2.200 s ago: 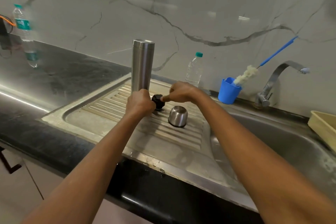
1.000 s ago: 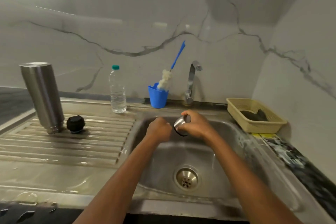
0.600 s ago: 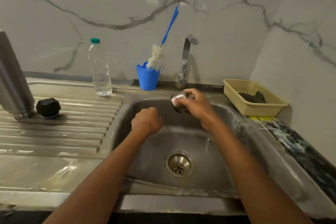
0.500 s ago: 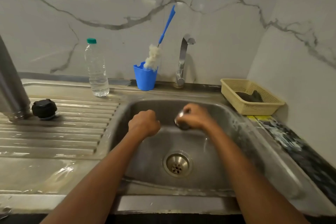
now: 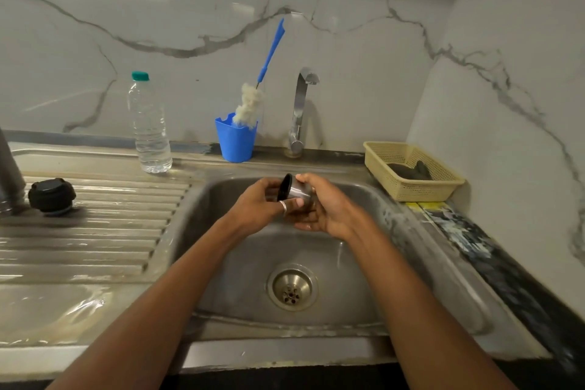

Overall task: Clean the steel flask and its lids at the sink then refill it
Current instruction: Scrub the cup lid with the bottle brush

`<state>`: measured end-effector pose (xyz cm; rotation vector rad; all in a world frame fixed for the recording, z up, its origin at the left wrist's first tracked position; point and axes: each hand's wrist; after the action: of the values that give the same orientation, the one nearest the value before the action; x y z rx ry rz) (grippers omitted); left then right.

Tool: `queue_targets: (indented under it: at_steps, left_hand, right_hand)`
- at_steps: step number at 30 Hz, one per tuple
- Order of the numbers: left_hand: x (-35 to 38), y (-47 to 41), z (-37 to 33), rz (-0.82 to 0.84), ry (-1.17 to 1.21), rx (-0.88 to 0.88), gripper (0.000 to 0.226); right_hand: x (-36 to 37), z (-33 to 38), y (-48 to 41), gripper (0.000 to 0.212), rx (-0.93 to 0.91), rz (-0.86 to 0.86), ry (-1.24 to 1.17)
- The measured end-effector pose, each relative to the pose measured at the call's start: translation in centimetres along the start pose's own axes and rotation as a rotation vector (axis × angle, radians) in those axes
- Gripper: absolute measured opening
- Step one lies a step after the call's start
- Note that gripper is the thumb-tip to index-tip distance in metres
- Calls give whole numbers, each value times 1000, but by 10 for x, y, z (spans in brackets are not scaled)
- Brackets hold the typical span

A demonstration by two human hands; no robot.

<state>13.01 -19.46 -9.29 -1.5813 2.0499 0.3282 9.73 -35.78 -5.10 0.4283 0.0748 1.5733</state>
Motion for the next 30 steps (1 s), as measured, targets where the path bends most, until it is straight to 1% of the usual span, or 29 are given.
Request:
queue_targets:
  at_steps: [3, 6, 8, 10, 13, 16, 19, 22, 25, 27, 30]
  left_hand:
    - [2, 2, -2, -28, 65, 2, 70]
    - [8, 4, -8, -53, 56, -11, 66]
    - [11, 9, -20, -90, 44, -2, 63]
    - [13, 13, -32, -116, 41, 10, 62]
    - [17, 15, -47, -118, 30, 2, 72]
    - [23, 11, -61, -112, -17, 13, 73]
    - [26, 8, -69, -135, -15, -8, 72]
    - [27, 6, -62, -180, 59, -42, 64]
    - [28, 1, -47, -238, 57, -86, 56]
    - [27, -2, -38, -266, 54, -132, 58]
    - [24, -8, -32, -303, 15, -154, 68]
  right_hand:
    - [1, 0, 1, 47, -1, 5, 11]
    - [-3, 3, 0, 46, -50, -38, 136]
    - [-8, 10, 2, 47, -150, -128, 229]
    - [-19, 21, 3, 47, -285, -253, 251]
    - [-44, 44, 10, 40, -460, -389, 292]
    - [-61, 70, 18, 28, -510, -439, 358]
    - [-62, 93, 20, 27, -518, -430, 396]
    - [-46, 99, 10, 18, -522, -356, 415]
    - [-26, 94, -11, 19, -510, -284, 456]
    - [-9, 90, -23, 19, -516, -243, 472]
    - [18, 88, -40, 20, -547, -175, 509]
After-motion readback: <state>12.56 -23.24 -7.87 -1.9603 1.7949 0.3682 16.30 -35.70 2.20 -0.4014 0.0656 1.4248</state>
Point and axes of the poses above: each hand's wrist, its own y-axis away from the middle knuckle, its own x-axis out of the palm, z = x × y, and after that the axes turned 15 degrees about -y, right-handed
